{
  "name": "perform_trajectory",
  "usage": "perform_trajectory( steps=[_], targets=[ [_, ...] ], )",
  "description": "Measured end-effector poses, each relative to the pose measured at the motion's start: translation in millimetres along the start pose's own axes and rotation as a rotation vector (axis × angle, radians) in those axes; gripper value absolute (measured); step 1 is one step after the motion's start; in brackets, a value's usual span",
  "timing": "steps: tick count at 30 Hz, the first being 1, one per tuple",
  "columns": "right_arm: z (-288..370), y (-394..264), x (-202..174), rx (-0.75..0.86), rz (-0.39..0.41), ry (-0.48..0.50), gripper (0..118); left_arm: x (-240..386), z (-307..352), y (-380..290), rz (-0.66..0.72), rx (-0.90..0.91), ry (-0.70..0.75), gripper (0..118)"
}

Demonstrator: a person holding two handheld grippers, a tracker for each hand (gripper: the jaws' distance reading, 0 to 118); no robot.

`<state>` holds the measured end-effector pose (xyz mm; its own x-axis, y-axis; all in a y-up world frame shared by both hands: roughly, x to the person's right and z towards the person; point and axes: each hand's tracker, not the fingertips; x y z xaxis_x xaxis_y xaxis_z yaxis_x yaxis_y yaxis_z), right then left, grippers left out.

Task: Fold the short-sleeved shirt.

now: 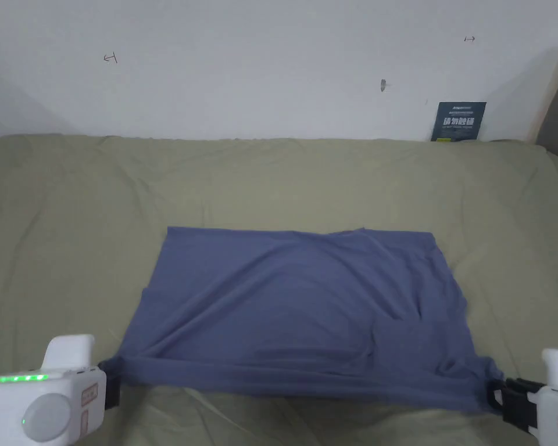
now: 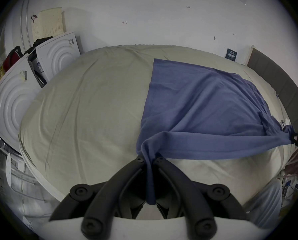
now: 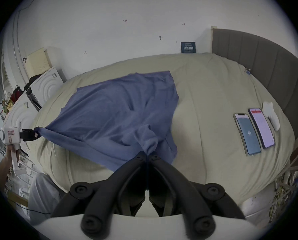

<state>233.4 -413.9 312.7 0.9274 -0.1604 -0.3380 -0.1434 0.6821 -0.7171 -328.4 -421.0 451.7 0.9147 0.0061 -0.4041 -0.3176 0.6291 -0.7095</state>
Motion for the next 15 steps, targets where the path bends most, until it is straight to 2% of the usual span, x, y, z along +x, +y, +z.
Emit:
perform_trajectory(
  steps=[7, 8, 9, 10, 11, 12, 13, 14, 15],
  targets=[
    [-15, -15, 8, -0.060, -0.019, -0.011, 4, 0, -2, -11, -0.040, -0.029, -0.012, 2],
    [-18, -16, 9, -0.070, -0.041, -0.012, 10, 2, -4, -12, -0.046, -0.036, -0.009, 2],
    [-20, -18, 9, -0.083, -0.068, -0.004, 36, 2, -4, -12, -0.048, -0.040, -0.011, 7],
    [-20, -19, 9, -0.083, -0.076, -0.007, 79, 2, -4, -12, -0.048, -0.043, -0.016, 28],
    [-19, -19, 8, -0.099, -0.084, -0.033, 104, 1, -3, -12, -0.049, -0.046, -0.026, 53],
    [-20, -19, 10, -0.124, -0.086, -0.025, 113, 1, -1, -12, -0.046, -0.058, -0.016, 68],
    [-19, -22, 11, -0.124, -0.088, -0.009, 113, 0, 0, -12, -0.034, -0.072, -0.005, 68],
    [-13, -22, 10, -0.062, -0.105, -0.031, 118, -3, 3, -13, -0.023, -0.086, -0.015, 115],
    [-10, -24, 11, -0.075, -0.104, -0.045, 118, -5, 16, -11, -0.007, 0.008, -0.044, 118]
  ],
)
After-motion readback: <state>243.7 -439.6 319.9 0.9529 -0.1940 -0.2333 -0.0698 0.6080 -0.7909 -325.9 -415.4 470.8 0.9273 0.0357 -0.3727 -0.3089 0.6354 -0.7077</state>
